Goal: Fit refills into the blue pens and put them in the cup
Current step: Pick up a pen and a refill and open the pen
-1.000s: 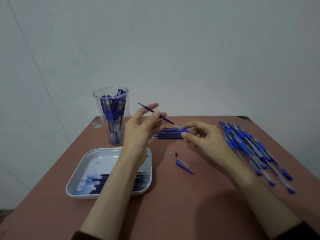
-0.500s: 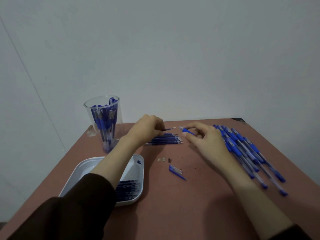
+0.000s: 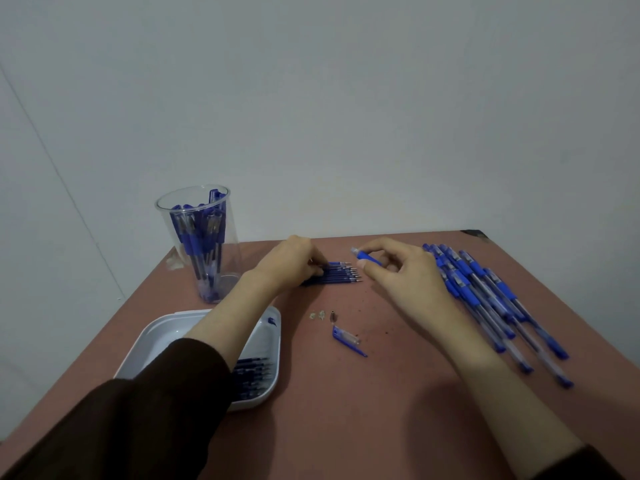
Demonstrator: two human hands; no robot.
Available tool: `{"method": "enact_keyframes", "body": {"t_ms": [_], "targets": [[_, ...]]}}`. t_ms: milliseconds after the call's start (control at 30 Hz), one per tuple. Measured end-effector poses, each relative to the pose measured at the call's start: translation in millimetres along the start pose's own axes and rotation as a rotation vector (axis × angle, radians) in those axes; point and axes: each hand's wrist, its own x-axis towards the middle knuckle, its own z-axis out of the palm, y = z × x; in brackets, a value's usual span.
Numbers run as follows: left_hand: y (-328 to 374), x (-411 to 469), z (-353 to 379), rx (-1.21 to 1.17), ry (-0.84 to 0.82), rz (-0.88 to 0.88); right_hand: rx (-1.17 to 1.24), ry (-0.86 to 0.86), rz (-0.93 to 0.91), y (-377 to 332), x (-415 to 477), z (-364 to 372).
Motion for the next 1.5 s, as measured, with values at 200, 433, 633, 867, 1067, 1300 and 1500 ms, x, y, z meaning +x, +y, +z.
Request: {"method": "enact_keyframes", "body": {"t_ms": [200,433,633,867,1067,1300,1500], "targets": [[5.8,-33.0,-18.4,-0.084,0.1,0.013,-0.031,-0.059,-0.03,-5.4,-4.7,9.8],[-9.5,-122.3,-46.7,-0.111,0.015,-0.009,-0.045,-0.178,-0.16,-18.9,-24.2,31.4],[-27.4,-156.1,-44.9,-0.072,-0.228,-0.126,-0.059,-0.235,-0.244,-24.5,-33.0,41.2],[-28.0,-153.9,-43.6,-0.118,-0.311,-0.162,-0.079,-0.227,-0.241,-22.4,-33.0,42.1],[-28.7,-147.5,-45.9,-0.125,-0.376,-0.182,-0.049,-0.239,-0.234,-22.1,-33.3,40.9],[-10.1,-139.8,-65.0,-0.645,0.049,-0.15,-0.043,-0.17,-0.194,-19.7,-27.7,34.1],[31.2,-101.8,-37.4,-1.327,0.575,-0.149,-0.083,-0.037,-0.097,-12.9,-19.1,25.4]]}}
